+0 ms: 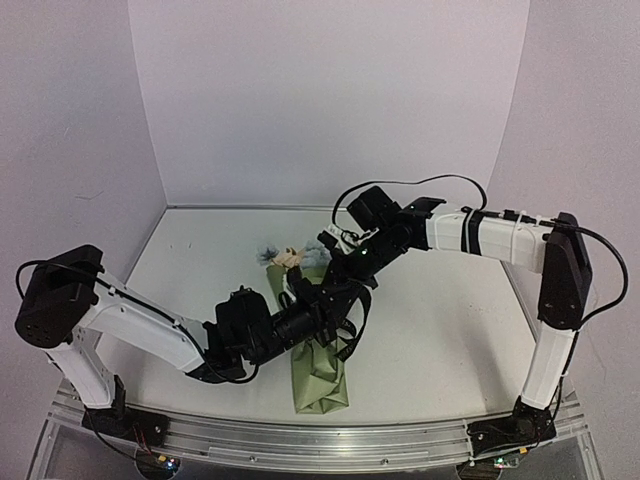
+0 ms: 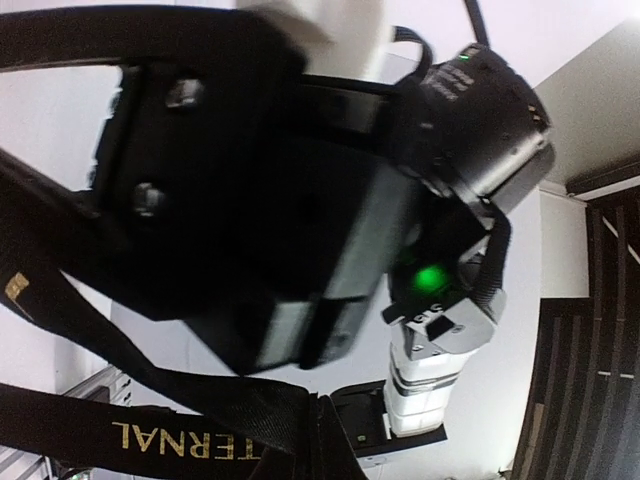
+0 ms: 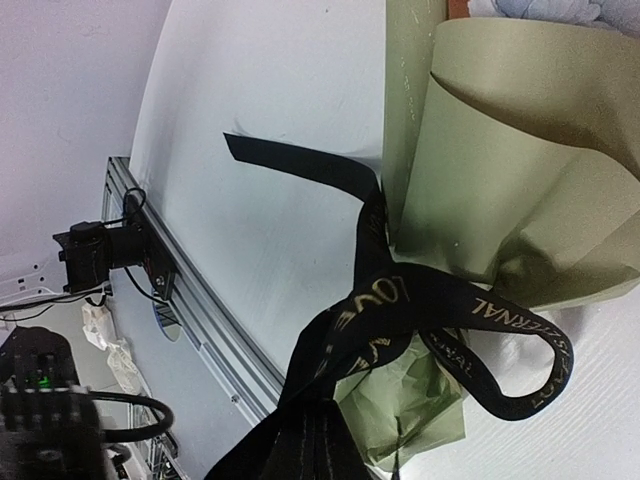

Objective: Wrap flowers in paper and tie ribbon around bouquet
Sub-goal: Cross the half-tied ribbon over the folded bouquet.

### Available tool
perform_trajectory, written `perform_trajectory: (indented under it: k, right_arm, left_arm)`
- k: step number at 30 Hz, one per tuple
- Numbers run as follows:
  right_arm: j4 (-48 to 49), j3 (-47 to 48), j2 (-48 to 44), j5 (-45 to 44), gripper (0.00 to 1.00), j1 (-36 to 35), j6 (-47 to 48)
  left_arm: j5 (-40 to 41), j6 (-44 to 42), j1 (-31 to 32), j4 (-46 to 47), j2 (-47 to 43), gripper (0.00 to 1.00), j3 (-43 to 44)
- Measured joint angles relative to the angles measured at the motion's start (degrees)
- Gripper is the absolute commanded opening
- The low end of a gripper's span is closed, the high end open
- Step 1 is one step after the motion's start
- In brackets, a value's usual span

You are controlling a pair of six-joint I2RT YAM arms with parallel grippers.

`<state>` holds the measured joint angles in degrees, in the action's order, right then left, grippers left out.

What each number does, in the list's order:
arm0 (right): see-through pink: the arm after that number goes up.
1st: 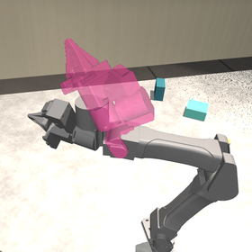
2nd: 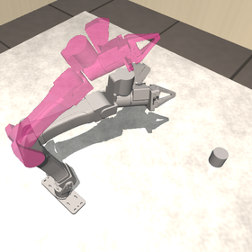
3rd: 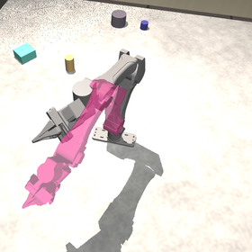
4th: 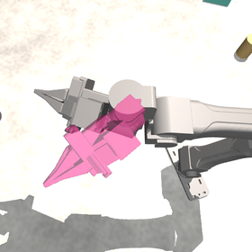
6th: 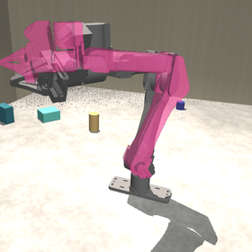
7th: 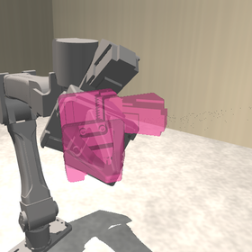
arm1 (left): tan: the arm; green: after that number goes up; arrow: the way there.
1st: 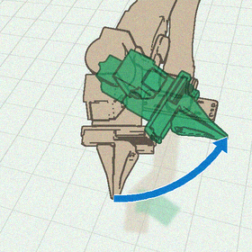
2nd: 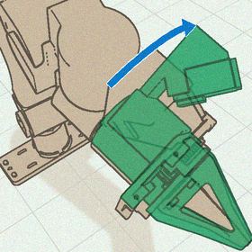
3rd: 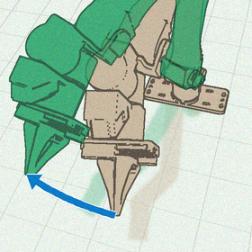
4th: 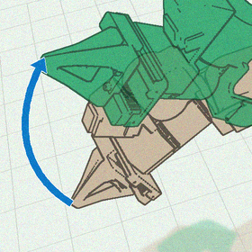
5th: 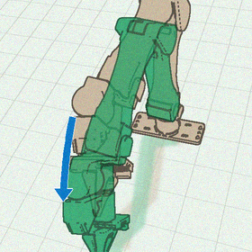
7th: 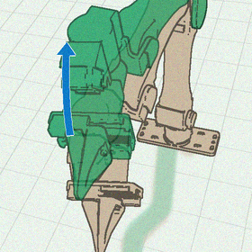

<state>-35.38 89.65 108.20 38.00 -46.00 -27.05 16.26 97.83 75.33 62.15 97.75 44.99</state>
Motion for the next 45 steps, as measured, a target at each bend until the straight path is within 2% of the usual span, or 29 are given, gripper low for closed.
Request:
perform_trajectory:
  k: [10, 15, 21, 22, 25, 28, 30, 35, 45]
  right_arm:
    - [-0.3, 0.3, 1.7, 0.2, 0.00, 0.0, 0.0]
    - [-0.3, 0.3, 1.7, 0.3, 0.00, 0.0, 0.0]
    - [-0.3, 0.2, 1.7, 0.3, 0.00, 0.0, 0.3]
    - [-0.3, 0.2, 1.7, 0.3, 0.00, 0.0, 0.4]
    - [-0.3, -0.1, 1.6, 0.2, 0.00, 0.0, 0.5]
    - [-0.4, -0.5, 1.4, 0.2, 0.00, 0.0, 0.6]
    - [-0.5, -0.6, 1.2, 0.1, 0.00, 0.0, 0.6]
    - [-0.6, -2.0, 0.1, -0.2, 0.00, -0.1, 0.7]
    - [-3.1, -3.5, -2.0, -4.6, 0.00, -2.4, 2.0]
  left_arm:
    - [-0.2, -1.6, -0.2, -2.2, -4.4, 0.13, 0.8]
    - [-3.3, -1.0, -0.2, -12.3, -4.4, 0.07, 1.4]
    - [-4.3, -0.4, 0.1, -21.5, -4.3, 0.07, -0.7]
    - [-4.3, -0.5, 0.1, -22.6, -4.3, 0.10, -0.8]
    - [-4.7, -0.8, 0.2, -24.0, -3.6, 0.32, -0.9]
    - [-5.1, -1.4, 0.2, -26.0, -3.2, 0.49, -0.9]
    - [-5.2, -2.2, 0.2, -28.0, -3.3, 0.55, -0.8]
    - [-4.1, -6.4, 0.3, -35.8, -7.7, 0.57, -1.0]
    - [-3.0, -17.1, 0.3, -41.7, -22.1, 0.58, -4.3]
